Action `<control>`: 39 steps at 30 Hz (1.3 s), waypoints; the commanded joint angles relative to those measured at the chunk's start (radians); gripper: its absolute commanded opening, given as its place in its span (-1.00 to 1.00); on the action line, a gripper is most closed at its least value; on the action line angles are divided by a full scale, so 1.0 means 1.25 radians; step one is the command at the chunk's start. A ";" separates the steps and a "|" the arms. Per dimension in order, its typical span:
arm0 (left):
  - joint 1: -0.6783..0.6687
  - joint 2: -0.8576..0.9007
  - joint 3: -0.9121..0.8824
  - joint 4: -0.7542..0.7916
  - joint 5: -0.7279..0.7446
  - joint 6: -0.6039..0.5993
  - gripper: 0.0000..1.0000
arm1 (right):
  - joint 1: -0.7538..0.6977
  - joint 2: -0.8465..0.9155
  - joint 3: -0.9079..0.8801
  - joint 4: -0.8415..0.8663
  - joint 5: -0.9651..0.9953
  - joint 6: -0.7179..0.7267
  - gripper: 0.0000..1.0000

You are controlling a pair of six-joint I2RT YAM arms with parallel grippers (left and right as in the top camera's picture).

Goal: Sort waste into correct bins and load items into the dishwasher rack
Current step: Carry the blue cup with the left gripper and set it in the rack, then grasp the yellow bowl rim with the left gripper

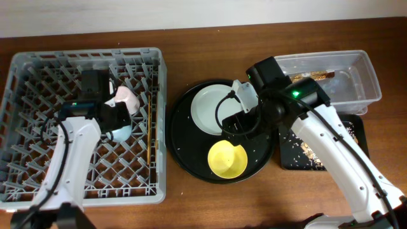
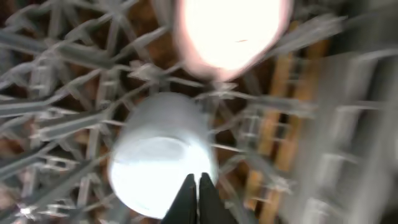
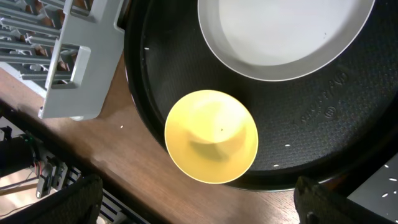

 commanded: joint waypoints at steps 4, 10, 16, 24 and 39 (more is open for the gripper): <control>0.003 -0.219 0.044 -0.065 0.300 -0.003 0.99 | 0.007 0.003 -0.004 0.000 0.007 -0.002 0.97; -0.003 -0.227 0.017 -0.225 0.299 -0.003 0.98 | 0.007 0.003 -0.004 0.000 0.007 -0.002 0.97; -0.090 -0.227 -0.005 -0.246 0.299 -0.009 0.98 | -0.051 0.002 0.057 0.061 0.028 0.079 0.97; -0.384 -0.226 -0.005 -0.146 0.219 -0.113 0.86 | -0.465 0.003 0.200 -0.060 0.028 0.115 0.97; -0.815 0.083 -0.005 0.208 0.103 -0.203 -0.33 | -0.540 0.003 0.200 -0.060 0.028 0.115 0.97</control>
